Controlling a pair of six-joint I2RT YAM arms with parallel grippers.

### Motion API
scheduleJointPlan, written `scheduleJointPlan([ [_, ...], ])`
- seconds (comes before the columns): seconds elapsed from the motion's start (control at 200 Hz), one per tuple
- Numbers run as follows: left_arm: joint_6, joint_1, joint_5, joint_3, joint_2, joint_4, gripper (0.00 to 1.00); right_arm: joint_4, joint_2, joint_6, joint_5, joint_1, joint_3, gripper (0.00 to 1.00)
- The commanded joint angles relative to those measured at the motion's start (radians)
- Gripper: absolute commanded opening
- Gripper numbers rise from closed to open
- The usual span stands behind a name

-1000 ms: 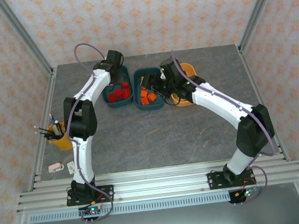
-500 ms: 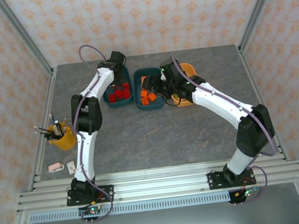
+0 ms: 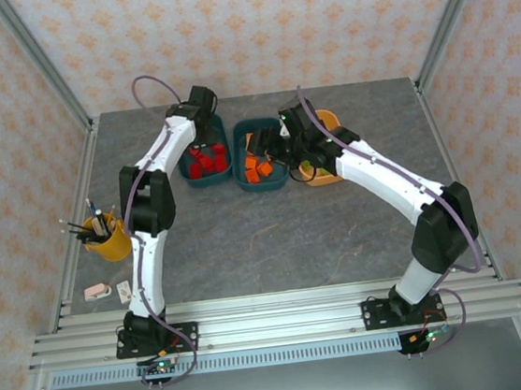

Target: Sort the legos into containers by color

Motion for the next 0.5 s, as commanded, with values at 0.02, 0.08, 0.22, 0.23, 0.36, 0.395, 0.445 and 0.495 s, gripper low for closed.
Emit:
scheduleJointPlan([
  [0.02,-0.072,0.01,-0.025,-0.084,-0.238,-0.005,0.67,-0.1,-0.072,-0.111,0.117,-0.019,0.025,0.69],
  [0.08,-0.104,0.011,-0.008,-0.168,-0.333,0.014,0.73,-0.156,-0.1,-0.132,0.186,-0.035,0.025,0.73],
  [0.22,-0.138,0.012,0.056,-0.374,-0.577,0.035,1.0,-0.268,-0.182,-0.158,0.358,-0.079,-0.006,1.0],
  [0.23,-0.138,0.011,0.058,-0.39,-0.594,0.035,1.0,-0.274,-0.19,-0.158,0.372,-0.081,-0.01,1.0],
  [0.36,-0.105,0.012,0.107,-0.622,-0.825,0.105,1.0,-0.259,-0.328,-0.211,0.541,-0.088,-0.102,0.99],
  [0.395,-0.092,0.011,0.099,-0.678,-0.882,0.117,1.0,-0.264,-0.358,-0.202,0.634,-0.089,-0.129,0.99],
  [0.445,-0.074,0.01,0.054,-0.739,-0.946,0.111,1.0,-0.313,-0.384,-0.161,0.778,-0.096,-0.149,0.99],
  [0.495,-0.071,0.005,-0.042,-0.792,-0.998,0.091,1.0,-0.311,-0.406,-0.16,0.865,-0.112,-0.187,1.0],
])
